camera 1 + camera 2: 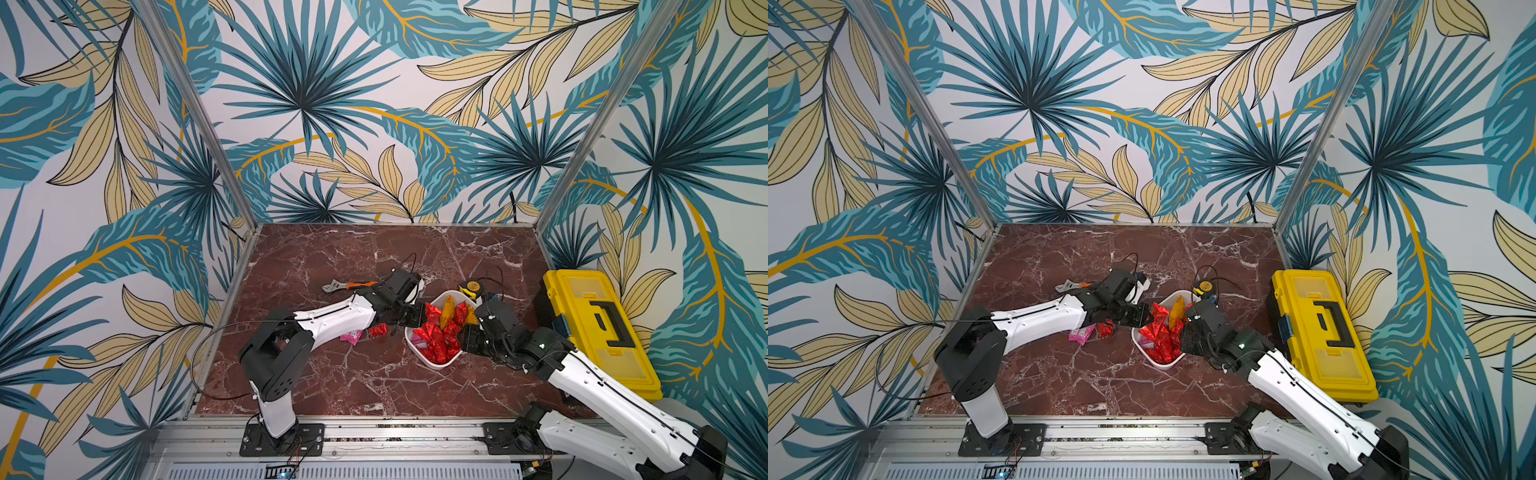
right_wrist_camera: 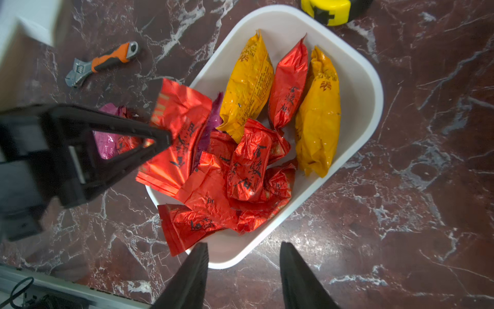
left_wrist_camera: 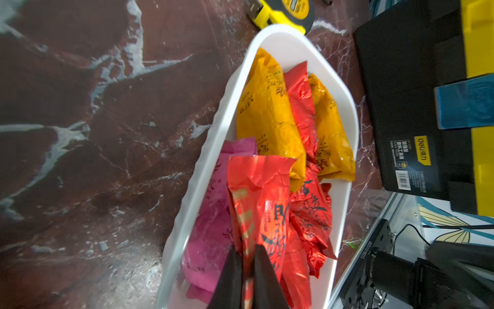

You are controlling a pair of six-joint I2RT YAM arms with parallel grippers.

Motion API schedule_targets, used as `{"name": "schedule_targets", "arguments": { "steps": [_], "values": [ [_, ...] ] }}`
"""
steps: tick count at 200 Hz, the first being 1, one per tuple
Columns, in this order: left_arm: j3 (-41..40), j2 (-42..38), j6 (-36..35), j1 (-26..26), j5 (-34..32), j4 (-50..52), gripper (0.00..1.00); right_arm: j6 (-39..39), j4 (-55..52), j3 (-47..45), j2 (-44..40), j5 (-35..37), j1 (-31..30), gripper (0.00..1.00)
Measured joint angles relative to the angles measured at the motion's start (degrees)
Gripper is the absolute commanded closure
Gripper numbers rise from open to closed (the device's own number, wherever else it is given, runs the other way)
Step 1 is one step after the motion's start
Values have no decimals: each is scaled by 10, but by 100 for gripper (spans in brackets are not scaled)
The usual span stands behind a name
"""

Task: Take the tea bags out of the storage box
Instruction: Pick up the tea bag from the storage box, then place the tea bag at the center of the board.

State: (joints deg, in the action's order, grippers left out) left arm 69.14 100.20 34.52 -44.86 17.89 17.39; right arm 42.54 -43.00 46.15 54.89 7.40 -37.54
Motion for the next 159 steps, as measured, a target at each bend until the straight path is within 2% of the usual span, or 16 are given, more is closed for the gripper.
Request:
{"name": "schedule_targets", "arguments": {
  "steps": [52, 93, 124, 159],
  "values": [
    [-7, -78, 21, 1, -47, -1, 89, -27, 11, 12, 41, -21, 0, 48],
    [-70, -145, 70, 32, -108, -2, 89, -30, 13, 15, 42, -23, 0, 48],
    [-93, -131, 83, 64, -134, 2, 89, -29, 14, 15, 42, -24, 0, 48],
    [-92, -69, 79, 67, -136, -5, 88, -29, 14, 15, 42, -28, 0, 48]
  ]
}}
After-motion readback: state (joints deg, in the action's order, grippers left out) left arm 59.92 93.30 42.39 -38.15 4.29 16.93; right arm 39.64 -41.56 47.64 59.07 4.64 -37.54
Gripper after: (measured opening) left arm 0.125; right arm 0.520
